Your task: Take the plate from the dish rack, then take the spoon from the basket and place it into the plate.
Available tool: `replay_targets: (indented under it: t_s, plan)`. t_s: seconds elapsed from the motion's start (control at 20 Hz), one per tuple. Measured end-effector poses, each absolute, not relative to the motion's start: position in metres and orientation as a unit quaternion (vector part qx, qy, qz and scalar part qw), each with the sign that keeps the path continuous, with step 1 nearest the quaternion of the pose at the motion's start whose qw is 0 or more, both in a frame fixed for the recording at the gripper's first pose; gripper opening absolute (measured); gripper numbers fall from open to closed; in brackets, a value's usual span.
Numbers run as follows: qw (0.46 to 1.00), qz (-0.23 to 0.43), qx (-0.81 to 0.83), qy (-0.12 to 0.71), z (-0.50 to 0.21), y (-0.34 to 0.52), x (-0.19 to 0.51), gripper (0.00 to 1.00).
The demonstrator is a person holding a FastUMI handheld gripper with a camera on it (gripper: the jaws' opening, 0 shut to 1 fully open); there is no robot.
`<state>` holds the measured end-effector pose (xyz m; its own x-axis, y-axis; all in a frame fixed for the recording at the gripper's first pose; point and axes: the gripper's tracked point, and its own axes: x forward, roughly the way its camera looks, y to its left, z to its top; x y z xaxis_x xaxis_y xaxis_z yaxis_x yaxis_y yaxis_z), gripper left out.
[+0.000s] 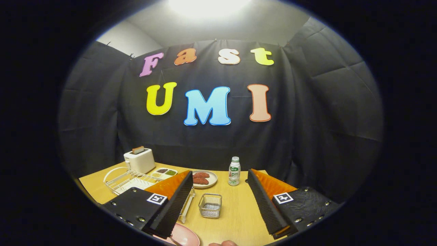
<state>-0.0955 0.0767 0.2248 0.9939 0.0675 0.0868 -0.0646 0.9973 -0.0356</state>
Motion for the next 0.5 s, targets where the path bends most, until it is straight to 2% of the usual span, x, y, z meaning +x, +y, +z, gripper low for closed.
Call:
replay_targets:
  t_s: [0.5]
  plan:
    - [0.996, 0.035, 0.055, -0.068, 0.171, 0.015, -0.032, 0.98]
